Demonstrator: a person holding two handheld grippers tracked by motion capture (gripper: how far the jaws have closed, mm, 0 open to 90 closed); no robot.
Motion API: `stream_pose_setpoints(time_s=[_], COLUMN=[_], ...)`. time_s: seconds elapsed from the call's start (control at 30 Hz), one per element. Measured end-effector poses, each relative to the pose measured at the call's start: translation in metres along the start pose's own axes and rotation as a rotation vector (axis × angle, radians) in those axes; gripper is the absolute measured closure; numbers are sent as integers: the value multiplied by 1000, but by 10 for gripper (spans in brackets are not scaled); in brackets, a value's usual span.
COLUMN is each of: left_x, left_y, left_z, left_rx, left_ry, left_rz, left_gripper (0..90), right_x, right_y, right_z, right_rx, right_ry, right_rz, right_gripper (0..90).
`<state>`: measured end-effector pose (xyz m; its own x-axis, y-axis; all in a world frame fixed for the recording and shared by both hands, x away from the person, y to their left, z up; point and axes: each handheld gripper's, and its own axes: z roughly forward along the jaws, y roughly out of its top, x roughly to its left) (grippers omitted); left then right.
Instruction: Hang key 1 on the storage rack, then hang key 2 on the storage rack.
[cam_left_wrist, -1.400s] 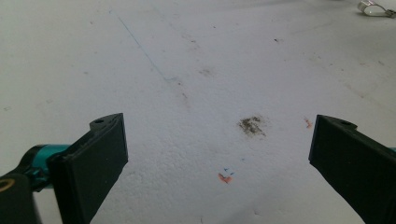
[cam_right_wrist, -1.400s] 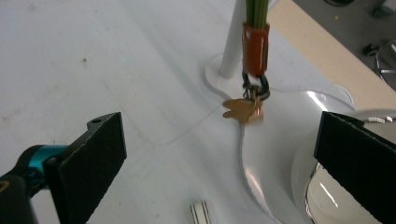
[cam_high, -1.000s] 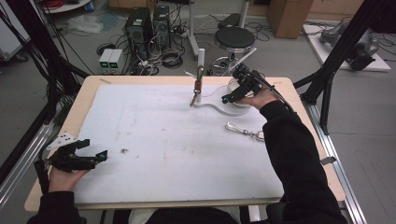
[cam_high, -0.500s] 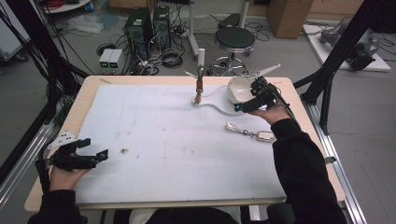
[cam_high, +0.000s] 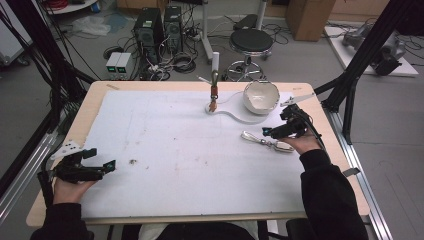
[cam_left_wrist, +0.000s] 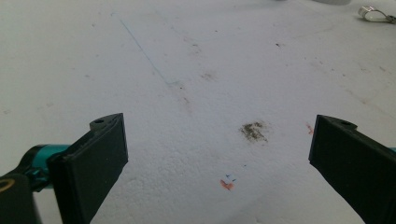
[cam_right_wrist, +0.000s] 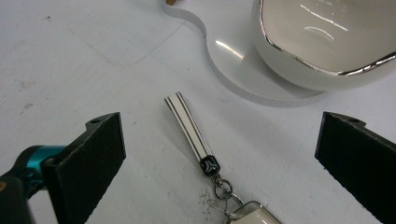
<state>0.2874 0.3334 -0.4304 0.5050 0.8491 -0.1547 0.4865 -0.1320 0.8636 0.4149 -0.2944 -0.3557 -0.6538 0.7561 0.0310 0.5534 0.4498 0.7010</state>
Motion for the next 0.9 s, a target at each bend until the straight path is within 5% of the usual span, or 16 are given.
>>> stream_pose_setpoints(time_s=[0.9], left_x=[0], left_y=[0], left_z=[1], left_rx=[4], left_ry=[-5], left_rz=[0], left_gripper=[50], right_x=[9], right_y=[-7], right_z=[54], right_rx=[91], right_ry=[14], right_rz=[-49], right_gripper=[8])
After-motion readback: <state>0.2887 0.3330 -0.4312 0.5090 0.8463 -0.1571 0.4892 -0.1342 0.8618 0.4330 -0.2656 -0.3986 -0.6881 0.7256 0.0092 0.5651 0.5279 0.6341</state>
